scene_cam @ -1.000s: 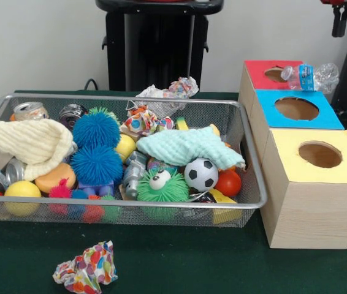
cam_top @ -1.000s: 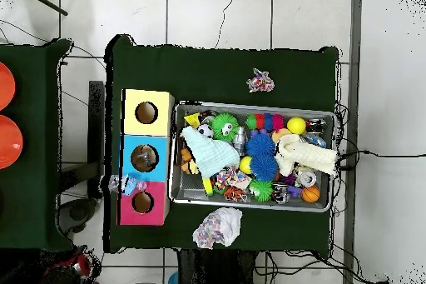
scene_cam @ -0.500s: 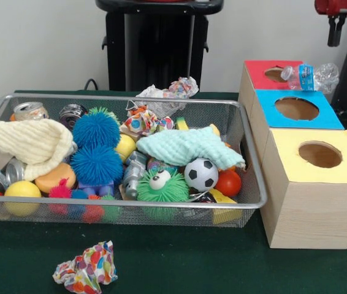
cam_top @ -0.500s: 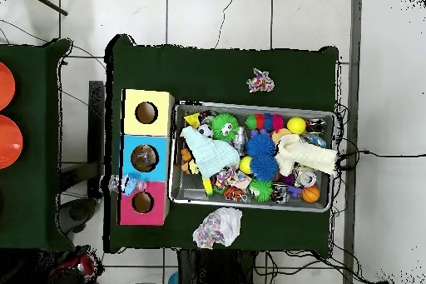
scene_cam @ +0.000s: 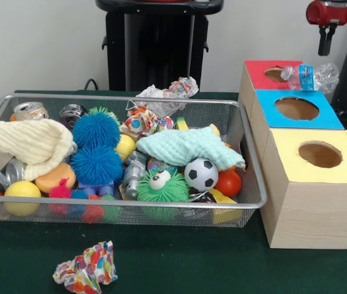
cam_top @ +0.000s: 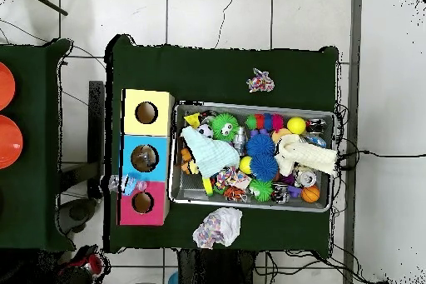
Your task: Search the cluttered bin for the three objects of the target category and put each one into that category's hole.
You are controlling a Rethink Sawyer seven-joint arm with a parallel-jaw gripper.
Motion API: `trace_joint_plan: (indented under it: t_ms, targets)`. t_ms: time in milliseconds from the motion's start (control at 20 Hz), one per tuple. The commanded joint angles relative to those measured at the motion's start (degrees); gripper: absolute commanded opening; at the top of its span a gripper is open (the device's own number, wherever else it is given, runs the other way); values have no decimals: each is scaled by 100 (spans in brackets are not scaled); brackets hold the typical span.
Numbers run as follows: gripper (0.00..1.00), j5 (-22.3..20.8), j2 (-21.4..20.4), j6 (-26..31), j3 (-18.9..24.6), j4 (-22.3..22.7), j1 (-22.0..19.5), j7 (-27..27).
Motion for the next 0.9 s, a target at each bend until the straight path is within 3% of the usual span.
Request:
trace_joint_plan:
  t_ms: [50,900]
  targets:
    - [0,50,284,-364,441,54,-164,1420]
    - [0,-3,513,-550,436,-26,-188,1373]
